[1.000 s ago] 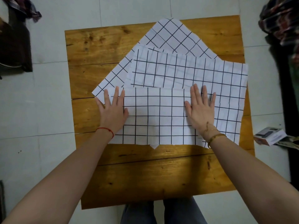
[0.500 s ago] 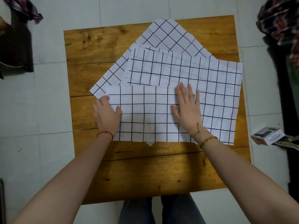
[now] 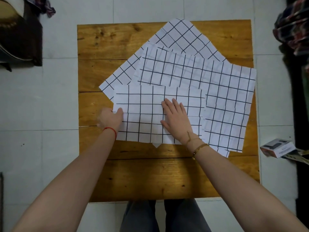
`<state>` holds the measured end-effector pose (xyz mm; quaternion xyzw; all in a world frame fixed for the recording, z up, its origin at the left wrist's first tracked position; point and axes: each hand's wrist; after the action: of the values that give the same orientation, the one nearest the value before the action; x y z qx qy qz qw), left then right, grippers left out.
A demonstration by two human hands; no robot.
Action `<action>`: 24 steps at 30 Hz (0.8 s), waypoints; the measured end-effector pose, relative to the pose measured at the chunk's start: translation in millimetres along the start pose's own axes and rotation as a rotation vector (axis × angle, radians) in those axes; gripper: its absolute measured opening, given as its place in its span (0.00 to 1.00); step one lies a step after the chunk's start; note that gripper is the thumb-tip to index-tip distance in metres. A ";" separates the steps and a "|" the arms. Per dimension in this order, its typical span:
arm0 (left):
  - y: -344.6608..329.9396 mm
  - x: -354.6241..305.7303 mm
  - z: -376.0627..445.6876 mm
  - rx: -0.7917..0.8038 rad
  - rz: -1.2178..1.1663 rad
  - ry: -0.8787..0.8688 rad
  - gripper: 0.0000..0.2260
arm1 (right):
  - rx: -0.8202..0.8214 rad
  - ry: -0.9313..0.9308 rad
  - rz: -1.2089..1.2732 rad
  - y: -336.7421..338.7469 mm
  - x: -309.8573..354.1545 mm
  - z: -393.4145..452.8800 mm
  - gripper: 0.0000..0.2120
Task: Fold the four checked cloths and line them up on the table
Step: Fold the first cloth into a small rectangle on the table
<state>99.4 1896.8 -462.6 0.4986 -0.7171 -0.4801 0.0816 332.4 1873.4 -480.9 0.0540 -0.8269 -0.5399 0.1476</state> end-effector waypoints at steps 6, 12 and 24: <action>9.5 4.9 -2.3 0.094 -0.218 -0.022 0.09 | -0.012 -0.002 0.086 0.4 -2.1 -1.4 0.32; 31.2 8.1 -9.0 0.276 -0.396 -0.097 0.11 | -0.044 -0.007 0.210 2.6 3.1 -3.7 0.30; 61.6 -29.6 -69.9 0.528 -0.728 -0.092 0.08 | -0.257 0.141 0.535 79.6 62.6 -31.3 0.25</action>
<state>116.3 1880.5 -367.7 0.7003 -0.5959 -0.2997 -0.2544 287.9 1863.1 -385.2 -0.1474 -0.7244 -0.5770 0.3473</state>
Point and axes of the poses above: each hand's wrist, its own z-axis towards the middle knuckle, its own y-axis out of the back of the hand, x = y × z, and after that the axes turned 3 degrees about -z, right-handed
